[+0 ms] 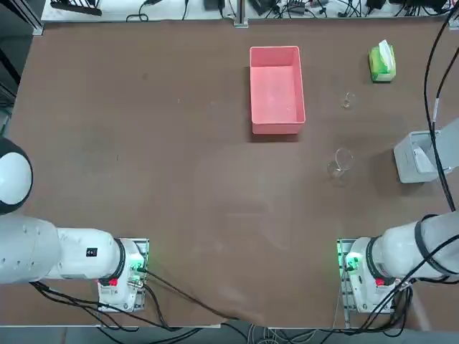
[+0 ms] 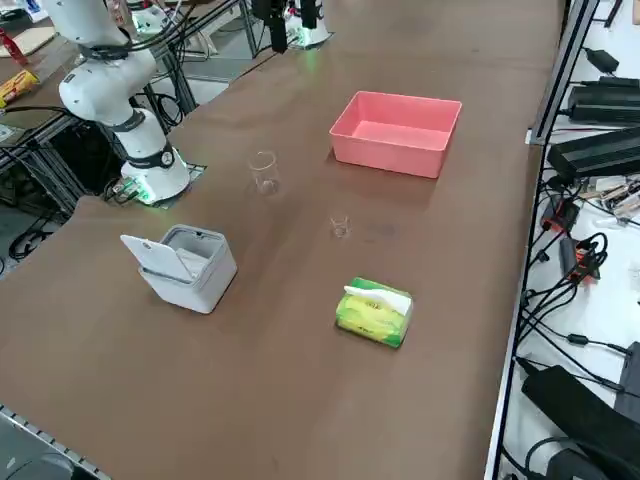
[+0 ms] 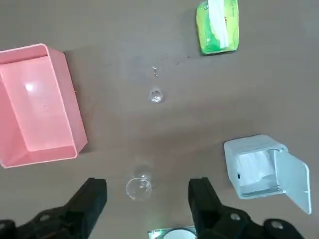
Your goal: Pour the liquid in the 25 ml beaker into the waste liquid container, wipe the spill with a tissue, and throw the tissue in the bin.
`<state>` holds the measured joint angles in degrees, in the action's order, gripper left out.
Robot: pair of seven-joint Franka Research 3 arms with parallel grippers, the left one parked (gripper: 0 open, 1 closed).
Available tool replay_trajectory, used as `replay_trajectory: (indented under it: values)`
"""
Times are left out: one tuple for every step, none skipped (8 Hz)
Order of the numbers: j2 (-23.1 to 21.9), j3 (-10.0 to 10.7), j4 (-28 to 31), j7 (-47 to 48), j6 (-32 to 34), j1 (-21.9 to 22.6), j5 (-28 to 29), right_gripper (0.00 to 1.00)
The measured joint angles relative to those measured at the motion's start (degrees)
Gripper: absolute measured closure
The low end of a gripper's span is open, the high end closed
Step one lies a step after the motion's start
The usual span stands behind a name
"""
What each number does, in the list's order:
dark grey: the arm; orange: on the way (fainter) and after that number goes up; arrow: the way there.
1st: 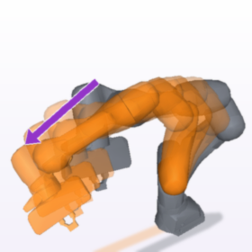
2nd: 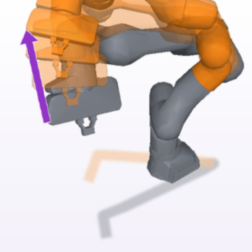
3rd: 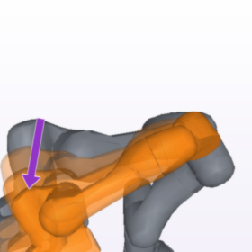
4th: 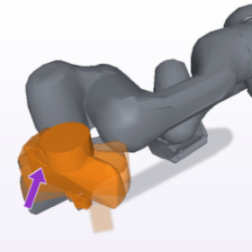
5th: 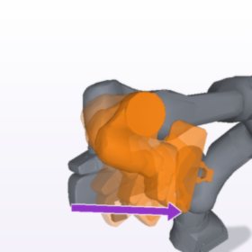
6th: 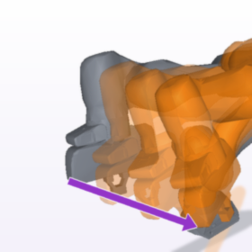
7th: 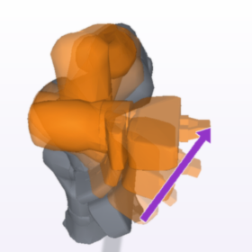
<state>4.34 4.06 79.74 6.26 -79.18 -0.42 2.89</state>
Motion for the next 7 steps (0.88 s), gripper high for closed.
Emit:
replay_trajectory:
  values:
    - [0.13, 0.00, 0.00, 0.01, 0.00, -0.07, 0.43, 0.00]
    - [0.20, -0.06, 0.00, 0.03, 0.00, -0.06, 0.66, 0.00]
    - [0.24, -0.15, 0.00, 0.04, 0.00, -0.05, 0.71, 0.00]
    - [0.26, -0.23, 0.00, 0.05, 0.00, -0.04, 0.72, 0.00]
    - [0.28, -0.29, 0.00, 0.06, 0.00, -0.02, 0.73, 0.00]
    - [0.28, -0.32, 0.00, 0.07, 0.00, -0.01, 0.73, 0.00]
    - [0.28, -0.32, 0.00, 0.09, 0.00, -0.01, 0.73, 0.00]
